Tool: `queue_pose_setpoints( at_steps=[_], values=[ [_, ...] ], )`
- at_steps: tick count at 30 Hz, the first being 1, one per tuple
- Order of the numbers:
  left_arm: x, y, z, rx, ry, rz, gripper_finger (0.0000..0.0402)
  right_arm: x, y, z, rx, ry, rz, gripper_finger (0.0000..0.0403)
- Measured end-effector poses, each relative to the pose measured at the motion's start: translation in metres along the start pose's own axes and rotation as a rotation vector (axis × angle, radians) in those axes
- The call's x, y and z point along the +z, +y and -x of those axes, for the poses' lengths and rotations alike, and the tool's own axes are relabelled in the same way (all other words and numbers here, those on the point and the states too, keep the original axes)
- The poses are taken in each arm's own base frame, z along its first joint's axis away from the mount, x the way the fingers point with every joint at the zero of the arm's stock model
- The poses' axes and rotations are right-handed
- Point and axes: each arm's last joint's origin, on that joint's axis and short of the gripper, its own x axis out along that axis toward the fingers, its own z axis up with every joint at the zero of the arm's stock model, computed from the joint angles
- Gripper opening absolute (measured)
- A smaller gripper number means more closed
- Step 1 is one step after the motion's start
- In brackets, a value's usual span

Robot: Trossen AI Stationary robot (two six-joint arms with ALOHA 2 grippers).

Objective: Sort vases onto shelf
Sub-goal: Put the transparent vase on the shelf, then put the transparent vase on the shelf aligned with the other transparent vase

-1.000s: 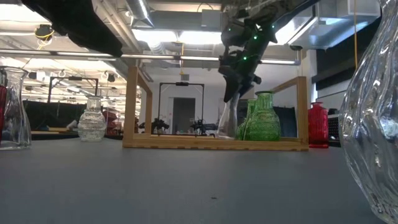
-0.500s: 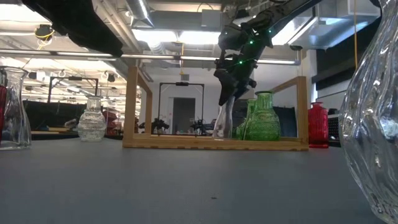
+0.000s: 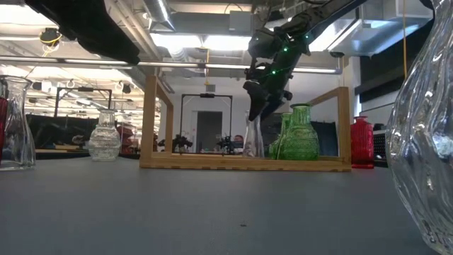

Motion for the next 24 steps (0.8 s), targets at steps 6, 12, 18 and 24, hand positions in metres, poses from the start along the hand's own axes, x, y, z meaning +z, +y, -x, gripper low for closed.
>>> queue_pose_setpoints(
  at_steps=[6, 12, 18, 24],
  values=[
    [0.0, 0.0, 0.0, -0.001, 0.001, 0.0, 0.0259, 0.0, 0.0, 0.0, -0.011, -0.002, 0.0, 0.0289],
    [0.0, 0.0, 0.0, -0.003, 0.001, 0.0, 0.0259, 0.002, 0.0, 0.02, -0.004, -0.001, 0.012, 0.0284],
    [0.0, 0.0, 0.0, -0.003, 0.001, 0.0, 0.0259, 0.008, 0.014, 0.062, 0.029, 0.004, 0.063, 0.0283],
    [0.0, 0.0, 0.0, -0.004, -0.001, 0.003, 0.0259, -0.005, 0.048, 0.113, 0.129, 0.021, 0.153, 0.0283]
  ],
)
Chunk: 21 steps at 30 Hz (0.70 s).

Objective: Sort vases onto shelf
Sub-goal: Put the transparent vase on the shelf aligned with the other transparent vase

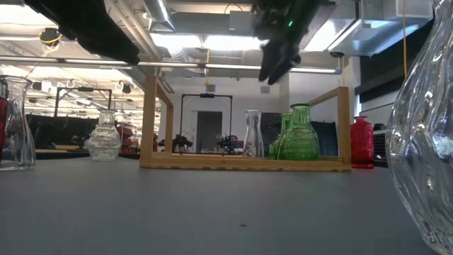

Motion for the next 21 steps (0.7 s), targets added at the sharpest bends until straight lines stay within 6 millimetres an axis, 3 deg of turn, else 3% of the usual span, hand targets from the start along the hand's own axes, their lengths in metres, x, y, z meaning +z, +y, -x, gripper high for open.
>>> queue_pose_setpoints(
  at_steps=[6, 11, 21],
  values=[
    [0.0, 0.0, 0.0, -0.002, -0.003, 0.005, 0.0259, -0.019, 0.036, 0.05, 0.084, -0.003, 0.053, 0.0283],
    [0.001, 0.0, 0.0, -0.003, -0.006, 0.008, 0.0259, -0.04, 0.053, 0.08, 0.125, 0.046, 0.032, 0.0277],
    [0.001, -0.001, 0.0, -0.004, -0.008, 0.017, 0.0259, -0.081, 0.086, 0.107, 0.163, 0.185, 0.009, 0.0261]
  ],
)
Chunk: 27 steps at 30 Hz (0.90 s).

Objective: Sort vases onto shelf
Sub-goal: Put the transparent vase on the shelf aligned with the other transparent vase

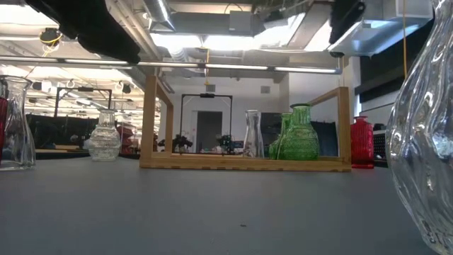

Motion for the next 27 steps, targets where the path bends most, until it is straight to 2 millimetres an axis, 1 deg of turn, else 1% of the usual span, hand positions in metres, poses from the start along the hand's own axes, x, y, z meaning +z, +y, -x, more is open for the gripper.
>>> queue_pose_setpoints(
  at_steps=[5, 13, 19, 27],
  values=[
    [0.001, -0.001, 0.0, -0.004, -0.009, 0.011, 0.0259, -0.024, 0.017, 0.009, -0.001, 0.088, -0.038, 0.026],
    [0.001, -0.002, 0.0, -0.029, -0.001, 0.019, 0.0259, -0.067, 0.041, 0.028, -0.008, 0.241, -0.204, 0.026],
    [0.001, -0.002, 0.0, -0.035, 0.002, 0.065, 0.0259, -0.1, 0.063, 0.041, -0.014, 0.256, -0.288, 0.0259],
    [0.006, -0.001, -0.002, -0.036, -0.026, 0.073, 0.0259, -0.155, 0.096, 0.056, -0.034, 0.271, -0.463, 0.0259]
  ],
)
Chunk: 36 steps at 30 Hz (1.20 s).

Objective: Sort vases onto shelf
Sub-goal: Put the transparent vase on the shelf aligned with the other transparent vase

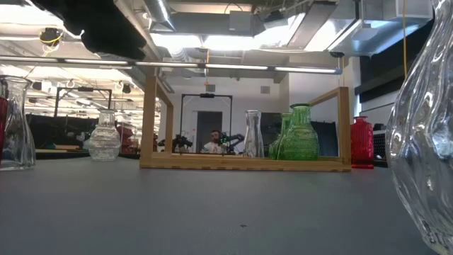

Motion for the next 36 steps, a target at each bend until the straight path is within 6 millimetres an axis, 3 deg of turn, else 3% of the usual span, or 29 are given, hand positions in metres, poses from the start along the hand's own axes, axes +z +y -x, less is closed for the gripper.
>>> queue_pose_setpoints(
  at_steps=[7, 12, 36],
  values=[
    [0.002, -0.001, 0.0, -0.013, -0.015, 0.023, 0.0259, -0.051, 0.01, -0.017, -0.054, 0.037, -0.069, 0.0259],
    [0.002, -0.002, 0.0, -0.036, -0.002, 0.033, 0.0259, -0.068, 0.021, -0.032, -0.098, 0.081, -0.058, 0.0259],
    [0.002, -0.002, 0.0, -0.035, -0.001, 0.053, 0.0259, -0.076, 0.032, -0.048, -0.146, 0.085, -0.068, 0.0259]
  ],
)
